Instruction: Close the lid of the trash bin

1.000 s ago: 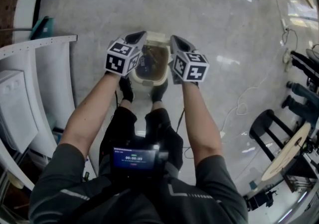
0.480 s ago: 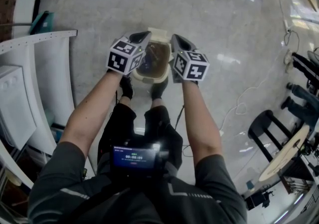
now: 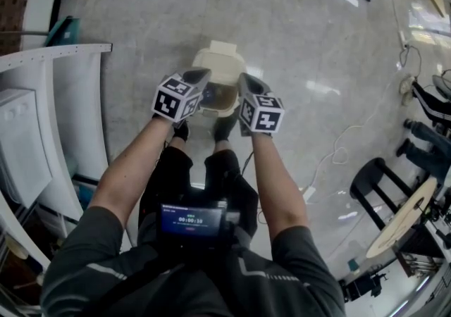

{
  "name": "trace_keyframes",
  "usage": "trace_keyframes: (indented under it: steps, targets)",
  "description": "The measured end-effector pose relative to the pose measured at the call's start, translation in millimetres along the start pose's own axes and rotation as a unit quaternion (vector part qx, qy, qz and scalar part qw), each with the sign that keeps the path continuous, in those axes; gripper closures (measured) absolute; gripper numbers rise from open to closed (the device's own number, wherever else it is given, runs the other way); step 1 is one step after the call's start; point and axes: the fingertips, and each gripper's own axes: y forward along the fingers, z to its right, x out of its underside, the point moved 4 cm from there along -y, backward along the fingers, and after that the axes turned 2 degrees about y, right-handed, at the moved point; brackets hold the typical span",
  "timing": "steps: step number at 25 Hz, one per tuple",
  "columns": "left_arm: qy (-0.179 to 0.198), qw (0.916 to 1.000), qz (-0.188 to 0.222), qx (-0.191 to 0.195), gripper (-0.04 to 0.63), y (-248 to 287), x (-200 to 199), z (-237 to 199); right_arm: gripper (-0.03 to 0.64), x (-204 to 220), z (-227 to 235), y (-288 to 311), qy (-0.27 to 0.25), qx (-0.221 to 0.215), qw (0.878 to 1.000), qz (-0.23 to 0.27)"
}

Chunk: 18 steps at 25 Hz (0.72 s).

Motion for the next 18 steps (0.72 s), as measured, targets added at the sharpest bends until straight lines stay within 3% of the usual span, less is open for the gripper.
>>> trace_keyframes:
  steps: [8,13,18]
  targets:
    - [-0.019,0.9982,-0.057,0.004,0.598,4,72,17,0.606,73,-1,-5,0.007,0.014,0.999,-0.035]
    - [-0.005,0.9963,-0.081,-0.029,0.598,12,117,17,0.606,112,1,4,0.018,0.020,0.998,-0.064]
    - [-0.036,0.9939,-0.099,-0.034,0.598,26,154,13,0.606,144,5,19,0.022,0.025,0.995,-0.098]
